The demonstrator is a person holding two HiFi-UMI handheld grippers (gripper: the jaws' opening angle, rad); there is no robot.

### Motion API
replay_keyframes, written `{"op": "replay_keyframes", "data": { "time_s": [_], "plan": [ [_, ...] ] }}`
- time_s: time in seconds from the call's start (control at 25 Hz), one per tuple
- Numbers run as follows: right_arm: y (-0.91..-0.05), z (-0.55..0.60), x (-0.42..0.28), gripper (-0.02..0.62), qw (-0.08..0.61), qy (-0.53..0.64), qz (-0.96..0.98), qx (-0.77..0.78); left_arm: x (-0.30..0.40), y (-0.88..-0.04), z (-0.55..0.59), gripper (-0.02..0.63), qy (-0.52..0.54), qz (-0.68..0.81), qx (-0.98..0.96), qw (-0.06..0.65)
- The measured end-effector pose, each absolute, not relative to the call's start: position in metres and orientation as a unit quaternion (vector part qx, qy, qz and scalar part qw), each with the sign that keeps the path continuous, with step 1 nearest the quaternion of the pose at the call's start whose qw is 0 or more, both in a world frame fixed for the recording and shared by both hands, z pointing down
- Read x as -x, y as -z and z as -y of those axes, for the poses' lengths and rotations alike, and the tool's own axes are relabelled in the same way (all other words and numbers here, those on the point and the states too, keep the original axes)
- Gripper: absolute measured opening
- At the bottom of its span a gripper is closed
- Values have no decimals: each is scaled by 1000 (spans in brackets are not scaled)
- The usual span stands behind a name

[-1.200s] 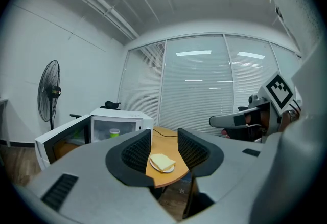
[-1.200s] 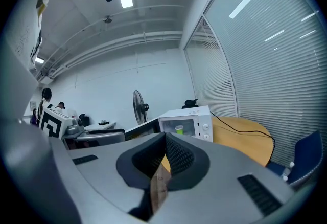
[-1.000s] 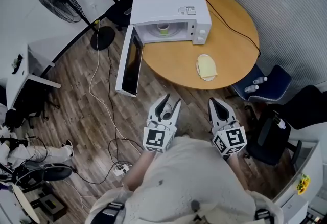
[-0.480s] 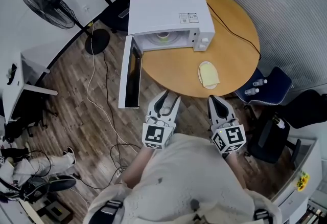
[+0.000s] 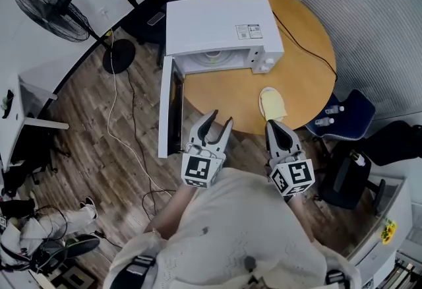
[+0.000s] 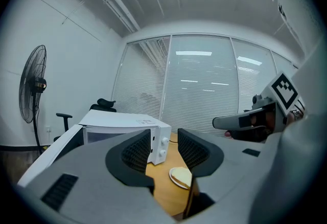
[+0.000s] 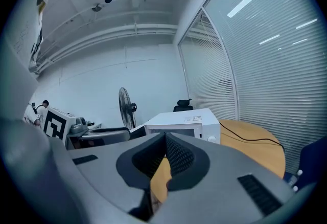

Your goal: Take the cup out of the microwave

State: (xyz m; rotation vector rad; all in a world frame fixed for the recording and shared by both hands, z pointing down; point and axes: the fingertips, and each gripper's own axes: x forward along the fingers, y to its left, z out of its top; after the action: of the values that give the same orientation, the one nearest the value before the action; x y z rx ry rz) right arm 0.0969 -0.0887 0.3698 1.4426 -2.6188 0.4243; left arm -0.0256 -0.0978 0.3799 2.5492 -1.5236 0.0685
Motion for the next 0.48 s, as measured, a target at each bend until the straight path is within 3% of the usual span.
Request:
{"op": "replay_keyframes", "data": {
  "time_s": [0.48],
  "plan": [
    [-378, 130, -63, 9, 65, -138, 849, -507, 47, -387, 155, 186, -7, 473, -875, 100]
  ]
}}
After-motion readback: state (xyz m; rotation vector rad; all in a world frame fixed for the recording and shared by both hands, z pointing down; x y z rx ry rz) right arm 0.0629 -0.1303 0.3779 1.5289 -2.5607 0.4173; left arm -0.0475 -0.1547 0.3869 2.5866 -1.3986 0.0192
